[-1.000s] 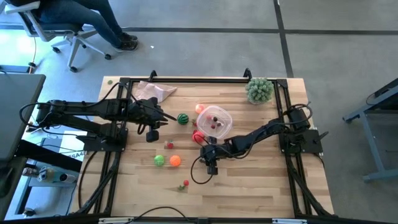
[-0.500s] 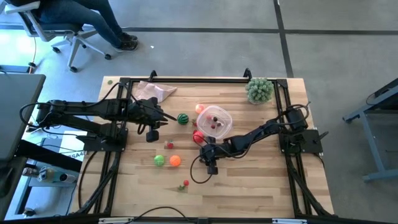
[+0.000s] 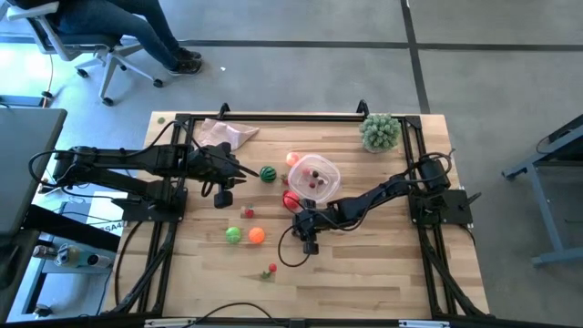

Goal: Pick and placing Produce into tupperware
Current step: Put the blueberry into the transparent bin

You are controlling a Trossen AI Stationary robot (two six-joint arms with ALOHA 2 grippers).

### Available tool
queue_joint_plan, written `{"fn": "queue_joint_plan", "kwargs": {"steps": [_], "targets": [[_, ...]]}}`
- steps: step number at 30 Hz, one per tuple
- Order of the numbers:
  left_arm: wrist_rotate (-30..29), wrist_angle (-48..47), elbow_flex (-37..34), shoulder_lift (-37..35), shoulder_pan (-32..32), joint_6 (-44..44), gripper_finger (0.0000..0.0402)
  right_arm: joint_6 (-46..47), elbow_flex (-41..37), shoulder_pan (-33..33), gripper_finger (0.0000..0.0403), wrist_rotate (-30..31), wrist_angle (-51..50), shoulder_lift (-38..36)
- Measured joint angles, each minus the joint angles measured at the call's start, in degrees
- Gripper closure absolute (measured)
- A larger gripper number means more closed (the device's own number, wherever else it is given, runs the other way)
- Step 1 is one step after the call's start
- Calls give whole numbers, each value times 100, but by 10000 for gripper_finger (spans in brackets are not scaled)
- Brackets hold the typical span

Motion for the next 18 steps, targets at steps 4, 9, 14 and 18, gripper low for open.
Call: {"fn": "queue_joint_plan", "kwargs": {"steps": [4,9,14,18], "targets": [[2,0,0,0,0,1,350,69,0,-13,308,6,0,0],[0,1,0,0,-2,0,350,149,0,-46,320,2,2,2],[0,0,0,2,-2,1,350,160,2,-55,325,5,4,2],[2,0,0,1,-2,0,350,164,0,-55,325,48,7,2]]}}
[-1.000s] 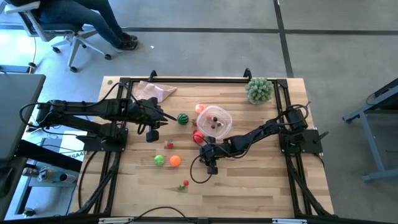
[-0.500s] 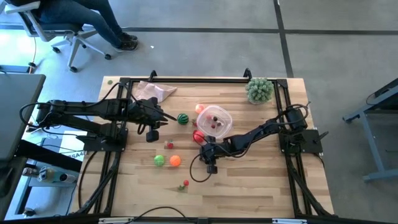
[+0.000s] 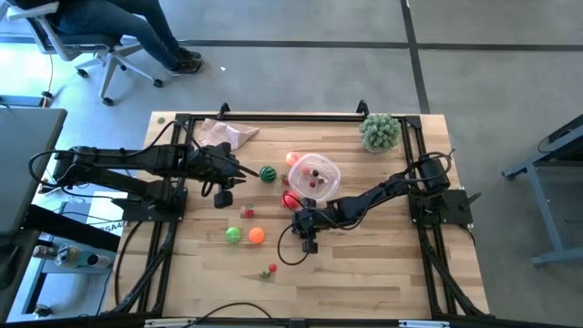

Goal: Pick and placing Produce into tupperware
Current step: Put the blueberry into the transparent bin

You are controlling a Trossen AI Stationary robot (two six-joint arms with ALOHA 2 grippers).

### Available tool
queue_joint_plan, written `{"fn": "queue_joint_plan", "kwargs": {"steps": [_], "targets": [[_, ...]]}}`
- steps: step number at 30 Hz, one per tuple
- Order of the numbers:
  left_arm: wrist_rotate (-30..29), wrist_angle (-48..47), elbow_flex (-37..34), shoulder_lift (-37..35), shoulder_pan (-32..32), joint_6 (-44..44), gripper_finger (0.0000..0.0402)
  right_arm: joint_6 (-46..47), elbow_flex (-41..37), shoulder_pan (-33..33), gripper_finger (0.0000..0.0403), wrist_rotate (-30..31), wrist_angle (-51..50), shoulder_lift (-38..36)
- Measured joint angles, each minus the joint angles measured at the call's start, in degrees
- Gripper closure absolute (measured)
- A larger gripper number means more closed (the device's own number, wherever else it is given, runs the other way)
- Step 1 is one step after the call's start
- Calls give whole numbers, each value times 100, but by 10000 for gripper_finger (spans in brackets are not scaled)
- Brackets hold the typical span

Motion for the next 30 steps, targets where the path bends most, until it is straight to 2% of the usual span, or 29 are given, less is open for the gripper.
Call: {"fn": "queue_joint_plan", "kwargs": {"steps": [30], "targets": [[-2,0,0,-1,0,1,350,133,2,0,325,49,9,2]]}}
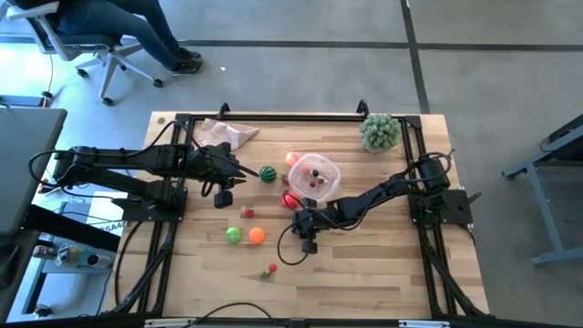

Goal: Pick and placing Produce into tupperware
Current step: Put the blueberry into the transparent bin

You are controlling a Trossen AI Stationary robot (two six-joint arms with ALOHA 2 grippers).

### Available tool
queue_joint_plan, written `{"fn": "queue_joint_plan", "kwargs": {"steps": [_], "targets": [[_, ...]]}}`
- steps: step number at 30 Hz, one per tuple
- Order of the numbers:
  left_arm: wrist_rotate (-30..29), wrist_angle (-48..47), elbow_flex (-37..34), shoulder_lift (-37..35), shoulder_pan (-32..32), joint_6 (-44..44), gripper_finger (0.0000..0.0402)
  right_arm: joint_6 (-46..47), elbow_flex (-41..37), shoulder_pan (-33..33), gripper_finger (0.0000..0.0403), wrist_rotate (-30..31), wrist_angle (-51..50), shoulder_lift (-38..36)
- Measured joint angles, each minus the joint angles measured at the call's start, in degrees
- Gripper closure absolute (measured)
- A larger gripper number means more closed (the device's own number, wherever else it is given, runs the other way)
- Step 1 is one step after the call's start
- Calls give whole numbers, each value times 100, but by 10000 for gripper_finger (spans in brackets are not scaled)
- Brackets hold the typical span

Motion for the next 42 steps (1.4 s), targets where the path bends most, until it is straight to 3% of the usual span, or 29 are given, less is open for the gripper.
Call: {"fn": "queue_joint_plan", "kwargs": {"steps": [13,22,28,37,42], "targets": [[0,1,0,0,0,0,350,20,-2,0,366,-10,16,1],[2,0,0,0,1,0,350,26,0,0,352,-33,74,9],[1,0,0,0,1,-1,350,161,-2,-2,364,-35,290,-25],[2,-1,0,2,2,-1,350,105,0,-2,372,12,430,-723],[0,2,0,2,2,0,350,-173,2,-49,372,664,-318,-1575]]}}
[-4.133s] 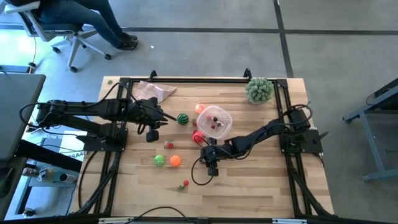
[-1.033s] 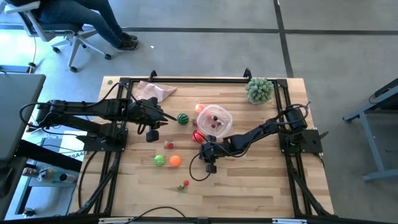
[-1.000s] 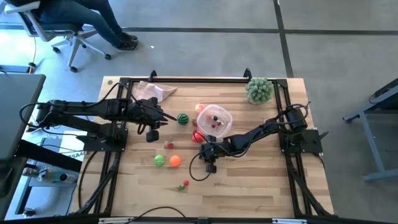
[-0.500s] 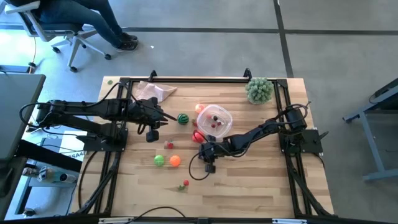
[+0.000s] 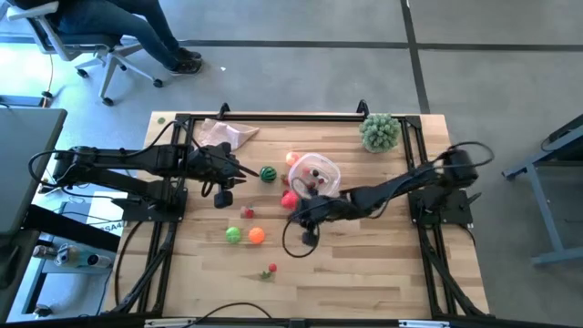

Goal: Pick and placing Produce into tupperware
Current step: Put the blueberry into the transparent bin

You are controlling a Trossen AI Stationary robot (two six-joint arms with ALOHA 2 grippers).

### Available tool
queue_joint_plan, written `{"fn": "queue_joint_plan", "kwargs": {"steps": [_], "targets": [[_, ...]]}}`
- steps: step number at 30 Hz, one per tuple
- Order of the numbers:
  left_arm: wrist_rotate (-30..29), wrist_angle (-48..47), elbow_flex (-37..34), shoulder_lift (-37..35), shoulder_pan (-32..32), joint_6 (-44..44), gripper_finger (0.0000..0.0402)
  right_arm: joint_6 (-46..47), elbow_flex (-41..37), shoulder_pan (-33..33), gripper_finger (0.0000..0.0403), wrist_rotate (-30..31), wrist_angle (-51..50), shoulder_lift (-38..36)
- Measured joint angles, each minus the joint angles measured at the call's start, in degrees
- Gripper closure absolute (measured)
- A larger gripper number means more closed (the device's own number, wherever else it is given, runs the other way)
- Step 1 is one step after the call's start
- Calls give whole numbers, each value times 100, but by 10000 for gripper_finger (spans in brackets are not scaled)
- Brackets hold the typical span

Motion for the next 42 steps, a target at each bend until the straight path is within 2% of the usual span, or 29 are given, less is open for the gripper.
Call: {"fn": "queue_joint_plan", "kwargs": {"steps": [3,7,11,14,18,31,42], "targets": [[1,-2,0,-1,0,-1,350,-22,0,-124,372,530,-731,-628],[0,-2,0,-1,-1,0,350,-2,0,-393,371,874,-1661,-1326],[0,0,0,0,0,0,350,209,0,-747,371,793,-2450,-1723],[0,-1,0,0,-1,-1,350,435,0,-1034,371,531,-3090,-1761],[2,-2,0,0,-2,1,350,427,-13,-1378,371,182,-3572,-1579],[2,-2,0,0,-2,-1,350,-24,-13,-2355,371,-775,-3354,-395],[2,-2,0,0,0,-1,350,-8,-13,-2602,371,-935,-3185,153]]}}
